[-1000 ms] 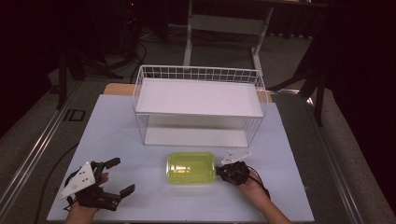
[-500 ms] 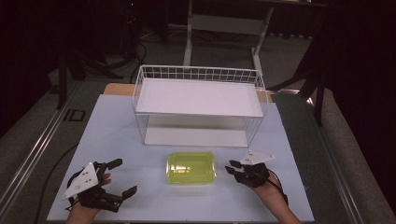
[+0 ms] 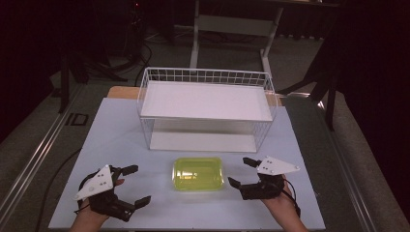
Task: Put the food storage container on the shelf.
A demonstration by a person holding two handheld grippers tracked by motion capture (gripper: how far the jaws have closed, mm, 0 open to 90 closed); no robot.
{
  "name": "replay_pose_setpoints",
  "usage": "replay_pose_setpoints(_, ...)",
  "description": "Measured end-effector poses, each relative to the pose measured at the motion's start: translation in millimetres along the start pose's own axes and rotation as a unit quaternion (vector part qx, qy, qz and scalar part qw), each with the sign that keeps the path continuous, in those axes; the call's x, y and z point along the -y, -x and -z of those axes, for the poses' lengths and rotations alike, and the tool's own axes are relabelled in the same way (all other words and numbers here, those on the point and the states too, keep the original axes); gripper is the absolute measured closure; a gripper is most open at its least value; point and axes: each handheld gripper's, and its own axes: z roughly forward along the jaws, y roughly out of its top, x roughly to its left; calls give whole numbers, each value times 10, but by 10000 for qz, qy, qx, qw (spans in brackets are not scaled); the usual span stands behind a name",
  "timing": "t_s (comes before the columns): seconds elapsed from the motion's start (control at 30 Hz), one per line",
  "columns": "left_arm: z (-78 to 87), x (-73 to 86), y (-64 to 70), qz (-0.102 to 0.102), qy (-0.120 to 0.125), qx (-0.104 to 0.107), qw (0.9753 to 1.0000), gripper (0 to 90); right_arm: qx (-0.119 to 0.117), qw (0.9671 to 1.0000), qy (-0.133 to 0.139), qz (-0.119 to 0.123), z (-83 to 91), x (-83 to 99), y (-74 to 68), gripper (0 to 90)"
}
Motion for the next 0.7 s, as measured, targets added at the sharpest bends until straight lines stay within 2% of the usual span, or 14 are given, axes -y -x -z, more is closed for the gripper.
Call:
replay_pose_setpoints(0.1, -33, -96, -12, 194, -39, 60, 9998, 4, 2, 9995, 321, 82, 33, -109, -24, 197)
replay_pose_setpoints(0.13, -54, -132, -18, 248, -75, 60, 9996, 4, 2, 9995, 321, 82, 33, -109, -24, 197)
replay_pose_setpoints(0.17, -75, -170, -27, 269, -141, 63, 9995, 4, 143, 9998, 34, 132, 8, -167, -31, 197)
replay_pose_setpoints(0.23, -136, -245, -49, 374, -291, 178, 9987, 4, 190, 9997, 44, 173, -4, -182, -31, 198)
replay_pose_setpoints(0.27, -174, -278, -56, 405, -357, 192, 9984, 4, 356, 9993, -28, 133, -35, -211, -39, 198)
replay_pose_setpoints(0.3, -211, -309, -61, 405, -392, 181, 9982, 4, 356, 9993, -28, 133, -35, -211, -39, 198)
replay_pose_setpoints(0.37, -284, -358, -65, 423, -374, 139, 9983, 4, 347, 9994, -11, 74, -71, -225, -24, 198)
replay_pose_setpoints(0.43, -367, -389, -93, 593, -389, 187, 9973, 4, 376, 9992, -119, 11, -117, -234, -4, 197)
replay_pose_setpoints(0.5, -448, -396, -114, 712, -391, 174, 9965, 4, 372, 9989, -212, -205, -152, -241, 20, 194)
replay_pose_setpoints(0.57, -531, -388, -147, 804, -473, 373, 9949, 4, 343, 9982, -266, -408, -190, -246, 35, 140)
replay_pose_setpoints(0.63, -624, -377, -160, 862, -661, 330, 9935, 4, 213, 9979, -308, -528, -235, -243, 49, 139)
replay_pose_setpoints(0.7, -710, -360, -172, 894, -801, 289, 9923, 4, 190, 9979, -333, -525, -279, -231, 56, 131)
